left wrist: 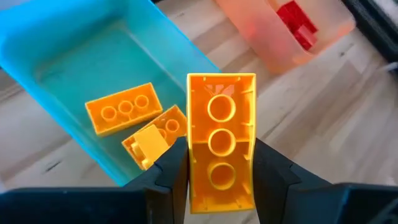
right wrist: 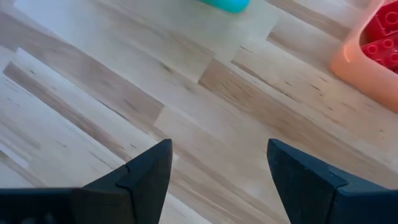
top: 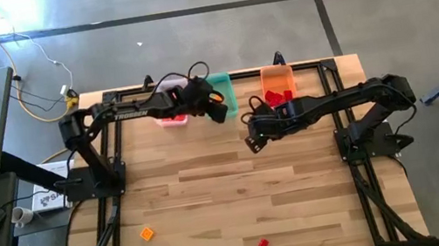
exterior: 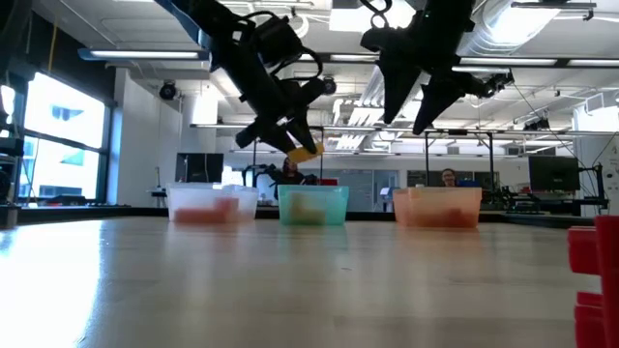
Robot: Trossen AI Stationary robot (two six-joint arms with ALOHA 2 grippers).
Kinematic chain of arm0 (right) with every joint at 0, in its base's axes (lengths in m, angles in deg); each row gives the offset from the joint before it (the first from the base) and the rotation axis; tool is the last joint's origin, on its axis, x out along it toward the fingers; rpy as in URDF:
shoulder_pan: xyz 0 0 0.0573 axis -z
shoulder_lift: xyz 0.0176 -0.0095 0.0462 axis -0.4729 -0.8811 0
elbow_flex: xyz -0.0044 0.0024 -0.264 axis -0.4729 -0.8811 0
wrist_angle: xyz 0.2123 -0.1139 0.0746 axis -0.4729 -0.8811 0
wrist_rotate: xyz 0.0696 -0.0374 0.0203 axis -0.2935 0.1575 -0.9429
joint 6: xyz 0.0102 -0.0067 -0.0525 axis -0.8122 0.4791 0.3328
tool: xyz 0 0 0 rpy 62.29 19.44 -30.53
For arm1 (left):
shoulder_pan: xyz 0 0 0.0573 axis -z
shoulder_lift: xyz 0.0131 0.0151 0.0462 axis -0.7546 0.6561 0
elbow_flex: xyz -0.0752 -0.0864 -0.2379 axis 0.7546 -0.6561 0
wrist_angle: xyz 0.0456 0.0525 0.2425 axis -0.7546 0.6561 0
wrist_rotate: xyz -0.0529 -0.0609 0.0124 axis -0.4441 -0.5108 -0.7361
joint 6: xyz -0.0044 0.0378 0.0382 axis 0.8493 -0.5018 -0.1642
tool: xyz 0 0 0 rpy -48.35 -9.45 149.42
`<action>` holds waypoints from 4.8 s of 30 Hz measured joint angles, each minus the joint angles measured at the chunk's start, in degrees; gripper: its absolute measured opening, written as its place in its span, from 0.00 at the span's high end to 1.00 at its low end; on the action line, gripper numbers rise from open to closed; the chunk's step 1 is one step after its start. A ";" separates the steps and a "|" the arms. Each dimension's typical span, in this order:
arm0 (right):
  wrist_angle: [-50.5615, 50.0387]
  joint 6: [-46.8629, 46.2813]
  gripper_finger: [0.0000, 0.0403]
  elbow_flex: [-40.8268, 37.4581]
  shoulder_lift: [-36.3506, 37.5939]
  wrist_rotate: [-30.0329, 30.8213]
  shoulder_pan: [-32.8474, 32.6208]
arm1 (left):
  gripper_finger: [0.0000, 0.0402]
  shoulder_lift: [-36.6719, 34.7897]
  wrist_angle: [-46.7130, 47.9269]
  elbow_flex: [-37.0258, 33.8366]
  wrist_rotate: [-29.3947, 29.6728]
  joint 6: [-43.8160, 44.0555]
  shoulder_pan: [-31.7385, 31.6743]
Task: Sort & place blocks by color
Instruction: Put the yellow game piece into the green bin, then put the red game piece into the orange bin
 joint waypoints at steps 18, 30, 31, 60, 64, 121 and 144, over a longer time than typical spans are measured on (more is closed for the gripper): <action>1.65 -7.89 0.38 0.00 0.00 -0.49 0.00 | 0.60 4.22 -3.59 0.02 -4.74 -9.74 -6.14; 1.84 -8.90 0.38 0.00 0.00 -0.01 0.17 | 0.43 3.89 -1.78 0.04 -6.04 -15.42 -6.97; 1.86 -8.79 0.38 0.00 0.00 -0.01 0.17 | 0.42 3.51 -1.18 0.04 -6.13 -15.42 -6.98; 15.52 15.61 0.38 0.00 -0.22 -17.49 -18.15 | 0.41 -26.09 42.99 0.09 -13.06 -16.10 7.17; 19.15 20.05 0.38 -0.01 -1.61 -20.95 -20.51 | 0.41 -27.53 45.07 0.07 -12.39 -10.79 13.17; 45.33 66.68 0.40 -0.02 -28.27 -23.57 -33.27 | 0.41 -27.75 46.28 0.07 10.98 48.27 55.23; 35.44 45.11 0.84 0.04 -25.34 -16.99 -33.09 | 0.41 -27.75 46.33 0.07 27.34 33.80 54.57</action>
